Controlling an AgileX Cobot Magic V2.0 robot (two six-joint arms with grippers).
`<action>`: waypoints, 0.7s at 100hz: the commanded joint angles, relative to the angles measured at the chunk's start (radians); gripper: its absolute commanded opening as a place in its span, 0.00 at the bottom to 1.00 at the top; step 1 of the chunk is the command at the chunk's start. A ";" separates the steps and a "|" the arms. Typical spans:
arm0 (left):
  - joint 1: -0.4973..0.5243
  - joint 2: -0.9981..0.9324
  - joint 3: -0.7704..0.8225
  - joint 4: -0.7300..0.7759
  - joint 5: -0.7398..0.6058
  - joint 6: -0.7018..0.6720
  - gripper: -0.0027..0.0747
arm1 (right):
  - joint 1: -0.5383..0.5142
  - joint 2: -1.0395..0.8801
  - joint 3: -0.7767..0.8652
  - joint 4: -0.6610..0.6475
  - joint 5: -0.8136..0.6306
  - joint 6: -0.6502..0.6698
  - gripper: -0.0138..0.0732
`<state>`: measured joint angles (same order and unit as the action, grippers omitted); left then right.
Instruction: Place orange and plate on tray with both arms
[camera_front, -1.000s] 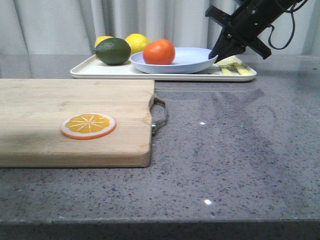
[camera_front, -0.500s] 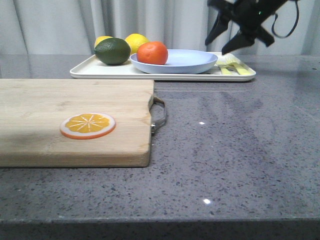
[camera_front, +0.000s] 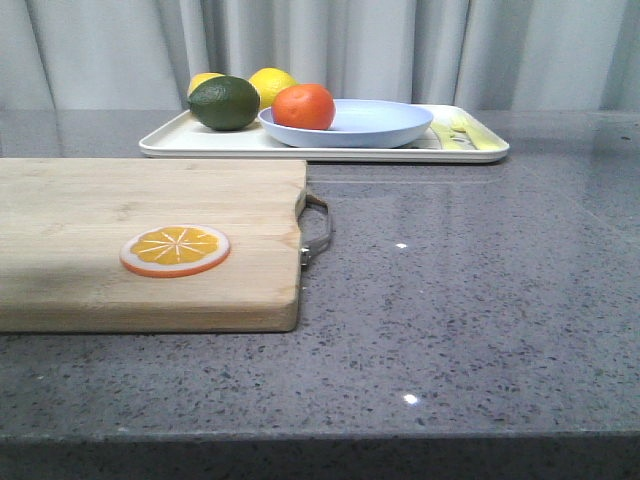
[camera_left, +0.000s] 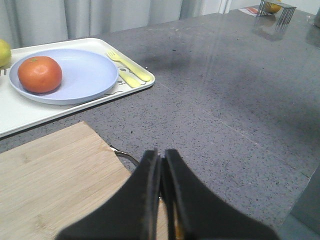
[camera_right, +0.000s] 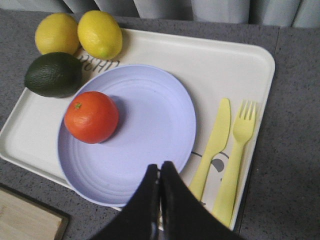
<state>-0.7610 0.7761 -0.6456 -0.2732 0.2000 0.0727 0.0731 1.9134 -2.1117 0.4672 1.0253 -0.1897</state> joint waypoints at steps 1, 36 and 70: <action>-0.003 0.000 -0.026 -0.014 -0.073 -0.003 0.01 | 0.010 -0.127 -0.001 0.012 -0.034 -0.051 0.08; -0.003 0.000 -0.026 -0.017 -0.073 -0.003 0.01 | 0.046 -0.433 0.296 0.013 -0.165 -0.092 0.08; -0.003 0.000 -0.026 -0.017 -0.073 -0.003 0.01 | 0.046 -0.827 0.810 0.012 -0.429 -0.128 0.08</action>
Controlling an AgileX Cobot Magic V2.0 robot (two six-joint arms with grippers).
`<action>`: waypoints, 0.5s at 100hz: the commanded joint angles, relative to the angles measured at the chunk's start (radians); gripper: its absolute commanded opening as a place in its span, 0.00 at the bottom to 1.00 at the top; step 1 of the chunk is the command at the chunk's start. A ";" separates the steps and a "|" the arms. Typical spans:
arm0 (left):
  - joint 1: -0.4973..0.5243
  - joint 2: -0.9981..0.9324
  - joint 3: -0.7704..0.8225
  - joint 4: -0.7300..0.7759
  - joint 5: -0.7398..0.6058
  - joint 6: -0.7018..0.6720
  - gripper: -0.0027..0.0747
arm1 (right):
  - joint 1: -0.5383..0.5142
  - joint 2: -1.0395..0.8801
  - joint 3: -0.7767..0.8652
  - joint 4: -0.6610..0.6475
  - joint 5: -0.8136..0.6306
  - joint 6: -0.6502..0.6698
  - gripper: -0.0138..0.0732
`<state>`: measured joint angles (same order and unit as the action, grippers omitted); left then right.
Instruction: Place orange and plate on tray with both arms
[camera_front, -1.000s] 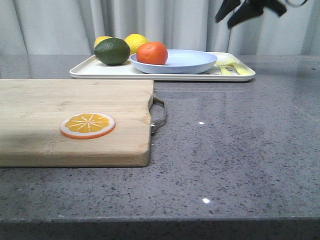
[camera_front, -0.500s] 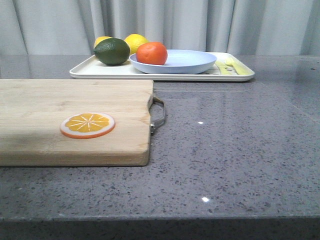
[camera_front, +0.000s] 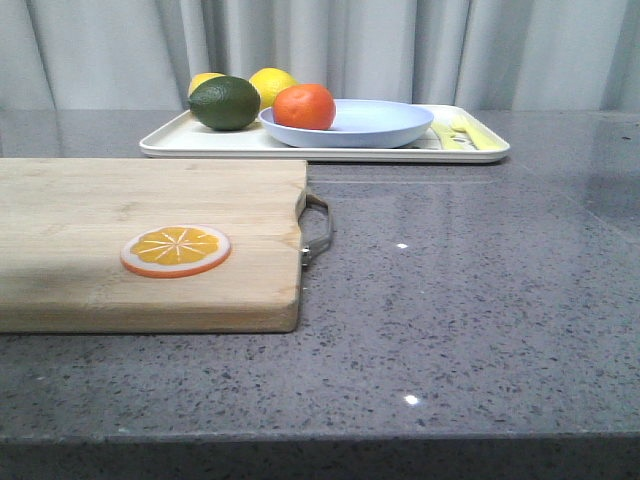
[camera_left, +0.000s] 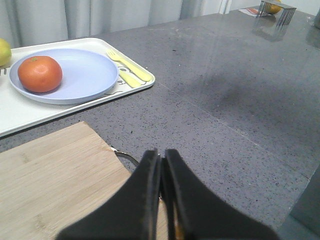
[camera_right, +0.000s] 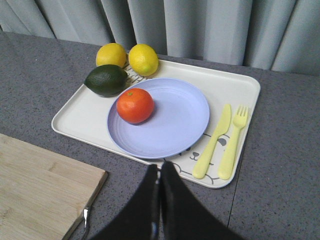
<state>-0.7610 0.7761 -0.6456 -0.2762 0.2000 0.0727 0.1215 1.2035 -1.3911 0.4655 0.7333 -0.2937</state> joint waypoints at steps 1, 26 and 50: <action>-0.003 0.000 -0.026 -0.014 -0.073 -0.003 0.01 | -0.002 -0.124 0.100 0.013 -0.142 -0.024 0.08; -0.003 0.000 -0.026 -0.014 -0.073 -0.003 0.01 | -0.002 -0.366 0.406 0.005 -0.304 -0.032 0.08; -0.003 0.000 -0.026 -0.014 -0.073 -0.003 0.01 | -0.002 -0.550 0.616 0.005 -0.347 -0.032 0.08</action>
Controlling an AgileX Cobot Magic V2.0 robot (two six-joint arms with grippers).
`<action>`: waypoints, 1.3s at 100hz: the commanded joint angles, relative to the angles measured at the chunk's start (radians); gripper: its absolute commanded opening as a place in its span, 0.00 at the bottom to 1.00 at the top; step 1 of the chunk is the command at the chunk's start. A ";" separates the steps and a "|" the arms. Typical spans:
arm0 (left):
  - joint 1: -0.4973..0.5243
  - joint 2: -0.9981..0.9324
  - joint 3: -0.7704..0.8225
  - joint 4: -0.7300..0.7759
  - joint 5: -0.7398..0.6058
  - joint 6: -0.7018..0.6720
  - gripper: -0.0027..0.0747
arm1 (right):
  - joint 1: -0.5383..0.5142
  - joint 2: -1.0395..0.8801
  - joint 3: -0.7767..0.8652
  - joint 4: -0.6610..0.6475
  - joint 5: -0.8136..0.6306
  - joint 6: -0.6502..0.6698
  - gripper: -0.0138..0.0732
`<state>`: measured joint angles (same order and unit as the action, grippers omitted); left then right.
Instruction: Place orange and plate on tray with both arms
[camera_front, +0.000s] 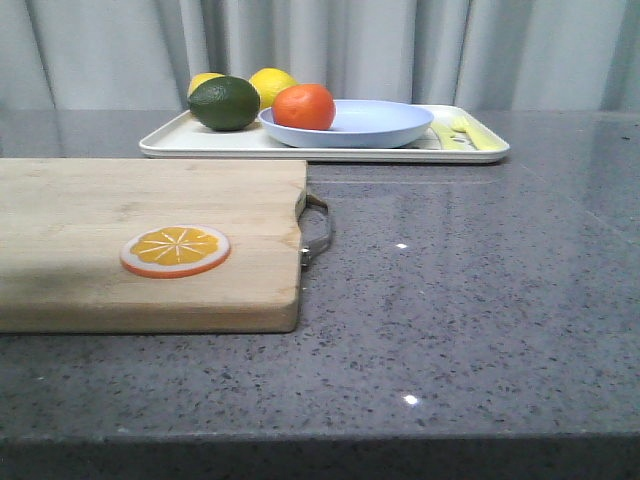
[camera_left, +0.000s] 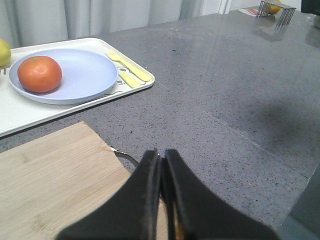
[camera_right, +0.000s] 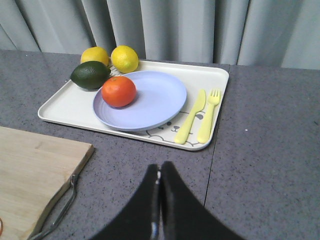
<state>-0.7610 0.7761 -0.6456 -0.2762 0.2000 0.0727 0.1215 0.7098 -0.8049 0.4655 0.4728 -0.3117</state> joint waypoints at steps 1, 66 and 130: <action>-0.003 0.000 -0.026 -0.014 -0.073 -0.003 0.01 | -0.002 -0.067 0.041 0.005 -0.090 -0.014 0.08; -0.003 0.000 -0.026 -0.014 -0.073 -0.003 0.01 | -0.002 -0.423 0.283 -0.011 -0.198 -0.013 0.08; -0.003 0.000 -0.026 -0.014 -0.073 -0.003 0.01 | -0.049 -0.493 0.530 -0.349 -0.461 0.195 0.08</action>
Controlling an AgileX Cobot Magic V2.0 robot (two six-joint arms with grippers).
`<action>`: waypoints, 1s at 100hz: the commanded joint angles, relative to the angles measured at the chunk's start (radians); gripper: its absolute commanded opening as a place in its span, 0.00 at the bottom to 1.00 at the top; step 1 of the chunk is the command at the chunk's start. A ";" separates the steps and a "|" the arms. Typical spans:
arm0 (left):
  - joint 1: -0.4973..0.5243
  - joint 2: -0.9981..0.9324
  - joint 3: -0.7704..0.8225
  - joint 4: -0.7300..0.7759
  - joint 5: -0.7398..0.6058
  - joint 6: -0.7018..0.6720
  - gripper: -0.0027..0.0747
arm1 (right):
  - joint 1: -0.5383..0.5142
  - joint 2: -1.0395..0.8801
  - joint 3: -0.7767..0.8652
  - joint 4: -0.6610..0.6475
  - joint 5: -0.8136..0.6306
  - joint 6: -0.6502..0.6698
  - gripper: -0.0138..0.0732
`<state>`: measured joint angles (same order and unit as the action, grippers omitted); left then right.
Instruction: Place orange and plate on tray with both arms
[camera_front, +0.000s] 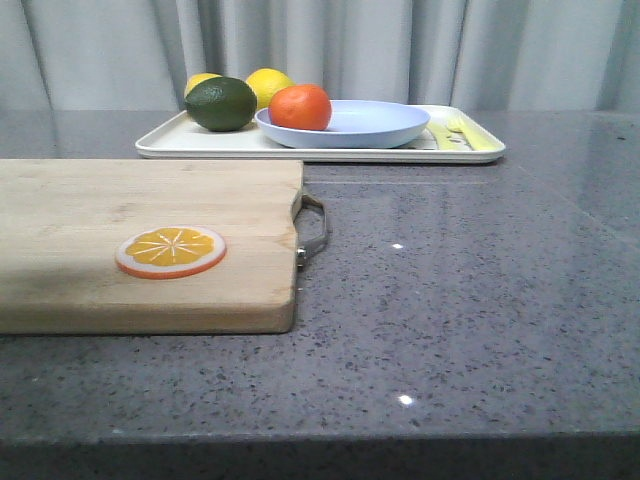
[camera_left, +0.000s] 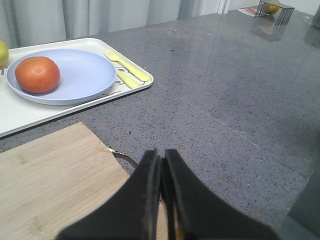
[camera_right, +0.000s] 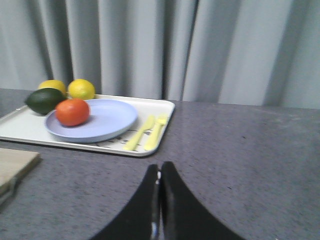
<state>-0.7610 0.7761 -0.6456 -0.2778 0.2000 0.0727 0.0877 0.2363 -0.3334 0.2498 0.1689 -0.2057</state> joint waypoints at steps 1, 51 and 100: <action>-0.003 0.000 -0.026 -0.013 -0.073 -0.003 0.01 | -0.018 -0.022 0.066 -0.159 -0.163 0.107 0.08; -0.003 0.000 -0.026 -0.013 -0.070 -0.003 0.01 | -0.091 -0.258 0.340 -0.421 0.014 0.357 0.08; -0.003 0.000 -0.026 -0.013 -0.075 -0.003 0.01 | -0.090 -0.260 0.340 -0.414 0.163 0.339 0.08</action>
<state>-0.7610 0.7779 -0.6451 -0.2778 0.2000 0.0727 0.0026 -0.0104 0.0242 -0.1543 0.3588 0.1399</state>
